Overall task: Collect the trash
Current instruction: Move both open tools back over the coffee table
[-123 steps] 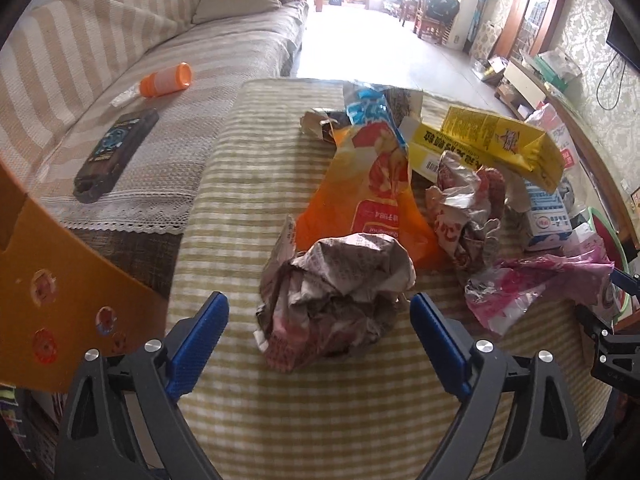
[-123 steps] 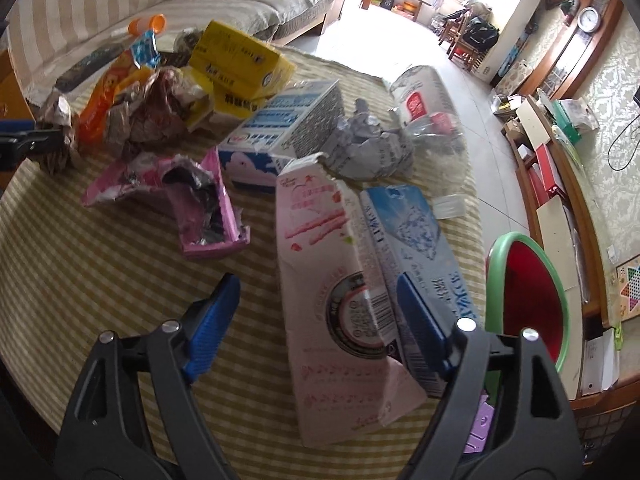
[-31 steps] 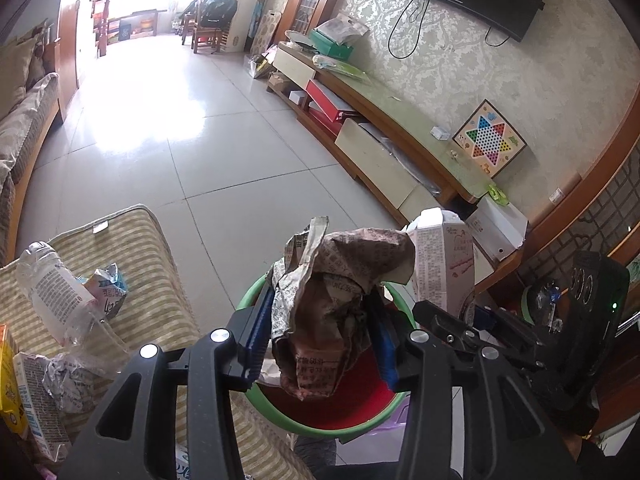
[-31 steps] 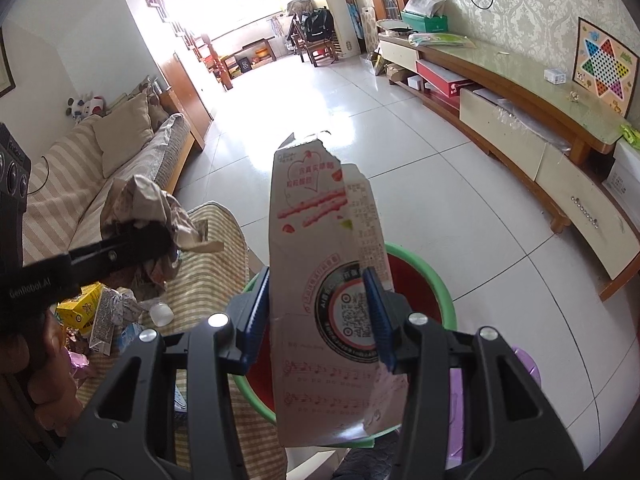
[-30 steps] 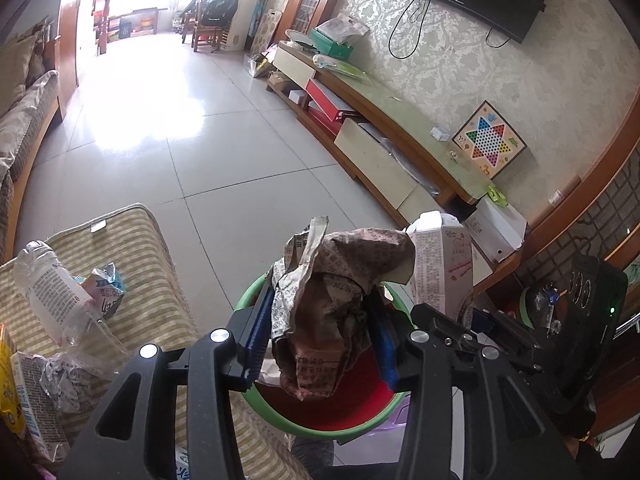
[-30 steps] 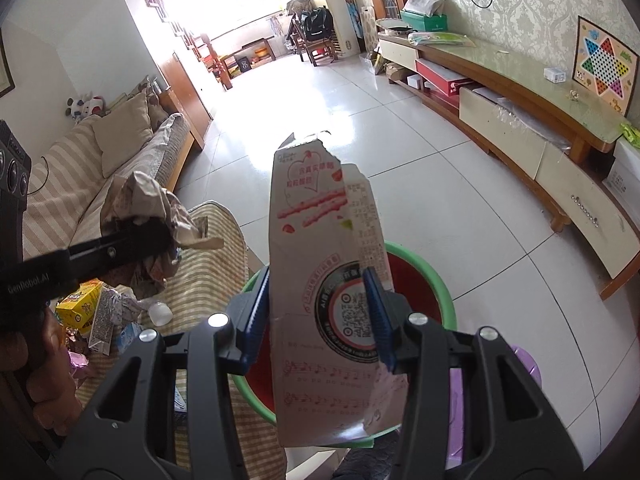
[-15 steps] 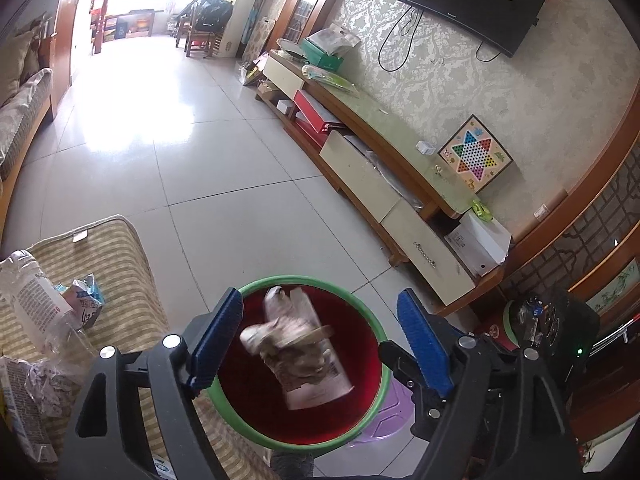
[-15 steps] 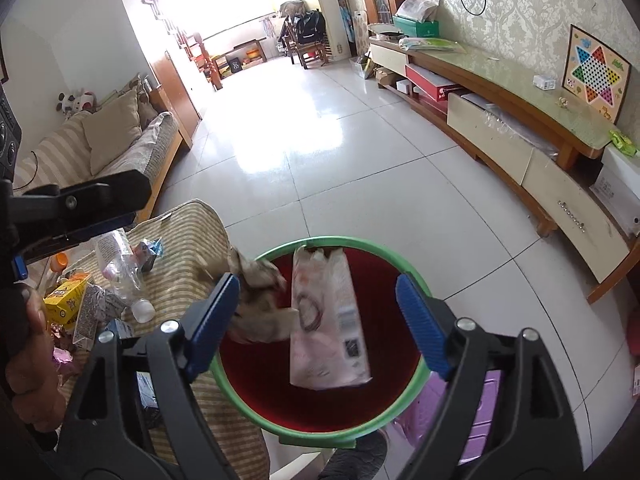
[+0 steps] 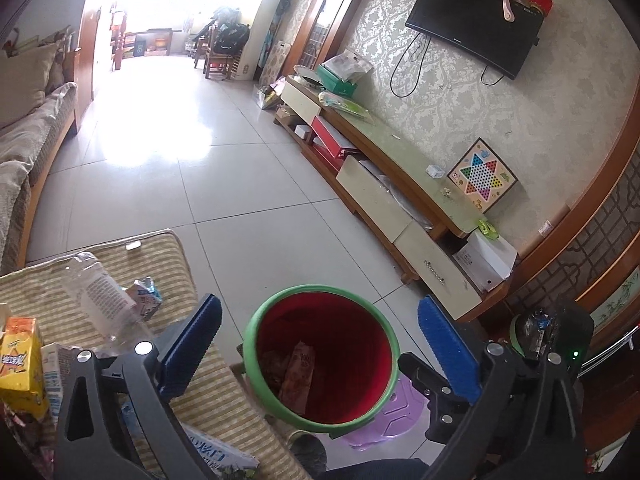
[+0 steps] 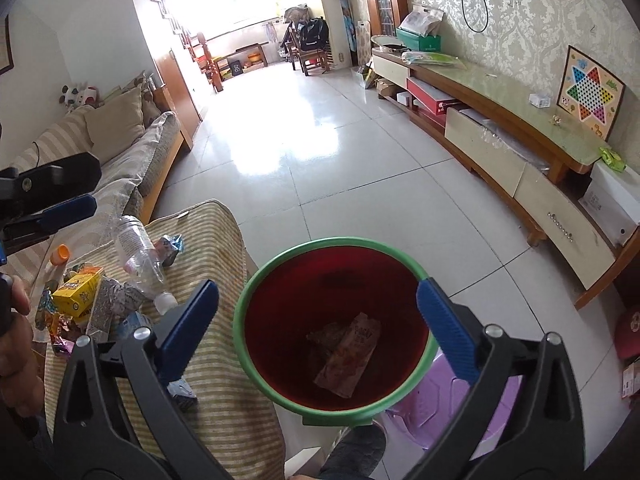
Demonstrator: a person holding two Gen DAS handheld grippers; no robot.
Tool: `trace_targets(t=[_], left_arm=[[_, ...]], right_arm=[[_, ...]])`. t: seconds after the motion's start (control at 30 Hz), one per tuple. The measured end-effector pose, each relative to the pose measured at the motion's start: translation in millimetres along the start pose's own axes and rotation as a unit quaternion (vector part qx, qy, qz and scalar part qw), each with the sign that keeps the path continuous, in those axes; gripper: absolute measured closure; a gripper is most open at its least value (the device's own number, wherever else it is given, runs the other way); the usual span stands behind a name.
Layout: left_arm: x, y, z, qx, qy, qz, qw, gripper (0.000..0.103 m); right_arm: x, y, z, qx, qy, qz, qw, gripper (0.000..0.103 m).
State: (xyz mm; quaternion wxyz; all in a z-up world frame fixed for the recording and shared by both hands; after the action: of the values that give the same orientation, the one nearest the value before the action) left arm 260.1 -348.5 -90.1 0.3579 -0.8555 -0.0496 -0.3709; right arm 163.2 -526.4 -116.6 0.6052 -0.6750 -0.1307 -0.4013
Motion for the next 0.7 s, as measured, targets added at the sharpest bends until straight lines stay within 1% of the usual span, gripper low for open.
trace_targets(t=[0.07,0.17,0.37,0.57,0.7], left_arm=[[-5,-18,6,0.015,-0.003,-0.007,0.9999,0.008],[-15,-43,17,0.041,-0.005,-0.006,0.9991,0.008],[-49,-103,47,0.081,-0.013,-0.007,0.9966,0.008],[-83,-168,91,0.121,-0.040,-0.020,0.9917,0.008],[-108,-204,124,0.151,-0.061,-0.027,0.9863,0.008]], right_arm=[[-2,-10,11,0.002,-0.009,-0.003,1.000,0.005],[-5,-24,31,0.004,-0.027,-0.003,1.000,0.005],[-19,-46,82,0.021,-0.062,-0.004,0.998,0.005],[-36,-64,139,0.042,-0.103,-0.006,0.994,0.005],[-52,-69,176,0.048,-0.140,-0.007,0.989,0.005]])
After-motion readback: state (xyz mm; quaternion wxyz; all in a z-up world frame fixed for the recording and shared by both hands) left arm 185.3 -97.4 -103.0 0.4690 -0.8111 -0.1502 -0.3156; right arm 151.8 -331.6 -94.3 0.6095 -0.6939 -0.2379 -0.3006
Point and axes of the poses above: each gripper's, at about its wrist camera, not at the fingertips, and y roughly the way its jaws point, z to its left, x to its top, the point moved 5 cm from there along y, roughly the way its jaws point, and after that the axes turned 12 degrees about -x, right-handed, at the moved point
